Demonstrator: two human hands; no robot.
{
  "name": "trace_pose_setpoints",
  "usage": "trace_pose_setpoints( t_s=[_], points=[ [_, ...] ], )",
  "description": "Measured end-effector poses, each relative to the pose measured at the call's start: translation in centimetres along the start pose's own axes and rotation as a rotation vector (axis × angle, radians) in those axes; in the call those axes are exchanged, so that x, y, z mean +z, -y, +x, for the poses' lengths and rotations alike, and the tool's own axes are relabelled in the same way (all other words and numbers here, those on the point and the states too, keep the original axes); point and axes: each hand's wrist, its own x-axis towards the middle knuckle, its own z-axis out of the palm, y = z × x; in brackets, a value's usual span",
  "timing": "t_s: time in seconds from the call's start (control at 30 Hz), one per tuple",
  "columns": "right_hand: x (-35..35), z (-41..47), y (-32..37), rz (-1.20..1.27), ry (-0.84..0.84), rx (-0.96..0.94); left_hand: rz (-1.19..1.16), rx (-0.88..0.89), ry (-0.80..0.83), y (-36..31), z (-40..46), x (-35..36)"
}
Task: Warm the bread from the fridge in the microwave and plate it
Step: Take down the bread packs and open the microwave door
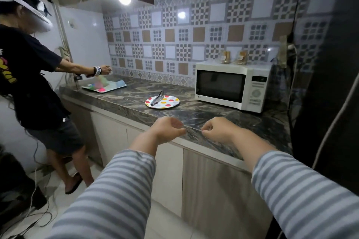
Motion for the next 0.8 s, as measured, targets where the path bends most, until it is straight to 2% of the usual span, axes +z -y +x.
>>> trace_pose_setpoints(
  t_s=[0.13,0.3,0.53,0.8],
  points=[
    [-0.8,5.9,-1.3,0.017,-0.037,0.075,-0.02,0.073,0.09,1.1,8.1,-0.8],
    [-2.9,12.9,-3.7,0.054,-0.12,0.212,0.062,0.207,0.185,0.5,18.6,-1.3],
    [-5.7,18.9,-9.3,0.078,-0.232,0.378,0.007,0.353,0.27,-2.7,30.2,2.3],
    [-13.1,25.8,-18.4,0.049,-0.436,0.463,-0.018,0.538,0.246,-9.2,42.5,7.8]
  ],
)
